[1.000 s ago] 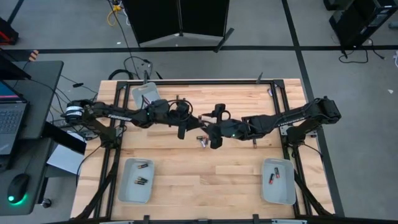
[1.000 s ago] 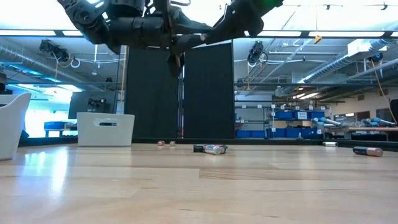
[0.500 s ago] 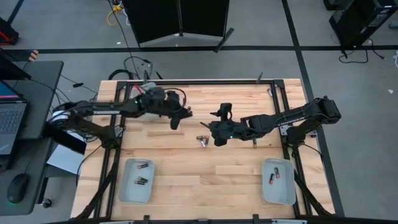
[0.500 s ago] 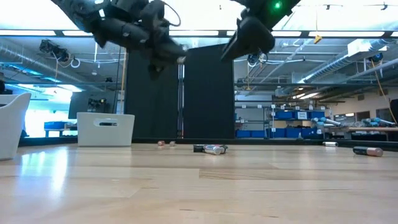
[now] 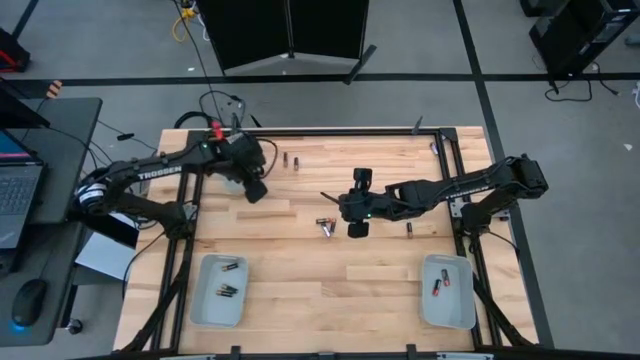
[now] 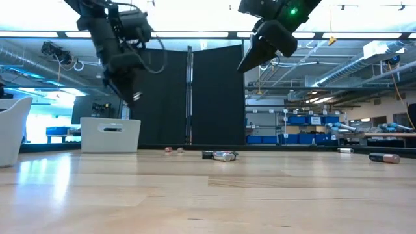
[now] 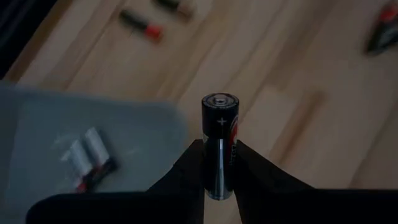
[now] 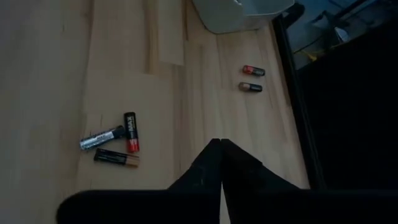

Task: Sort batteries
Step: Put the silver battery into the top left gray bin

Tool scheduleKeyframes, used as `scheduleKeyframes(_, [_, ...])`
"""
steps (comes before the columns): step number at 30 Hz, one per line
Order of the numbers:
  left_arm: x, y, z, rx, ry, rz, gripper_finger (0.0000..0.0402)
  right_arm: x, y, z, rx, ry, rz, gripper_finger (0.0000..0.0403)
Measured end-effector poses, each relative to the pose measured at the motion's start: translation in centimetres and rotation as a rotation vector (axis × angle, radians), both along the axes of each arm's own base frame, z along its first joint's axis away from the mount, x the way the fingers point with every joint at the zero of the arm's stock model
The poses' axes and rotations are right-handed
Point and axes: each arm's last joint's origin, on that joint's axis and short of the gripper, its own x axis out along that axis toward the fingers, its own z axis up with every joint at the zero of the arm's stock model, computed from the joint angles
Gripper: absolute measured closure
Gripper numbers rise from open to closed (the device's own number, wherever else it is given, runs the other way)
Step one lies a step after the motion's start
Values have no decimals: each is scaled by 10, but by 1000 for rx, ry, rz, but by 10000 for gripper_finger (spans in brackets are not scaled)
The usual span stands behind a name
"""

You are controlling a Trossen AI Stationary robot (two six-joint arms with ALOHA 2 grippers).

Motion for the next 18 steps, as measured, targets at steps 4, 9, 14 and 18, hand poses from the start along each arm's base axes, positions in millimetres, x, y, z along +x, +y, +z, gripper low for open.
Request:
scheduleKeyframes(4, [-14, 11, -4, -30, 87, 38, 343, 0, 0, 0, 6, -2, -3, 370])
scheduleKeyframes(9, [-21, 24, -20, -97, 218, 55, 343, 0, 0, 0, 6, -4, -4, 390])
scheduleKeyframes(14, [-13, 36, -37, -109, 257, 34, 343, 1, -3, 0, 7, -9, -14, 387])
scheduleKeyframes(18, [-11, 45, -53, -135, 335, 52, 343, -1, -11, -7, 21, 11, -23, 374])
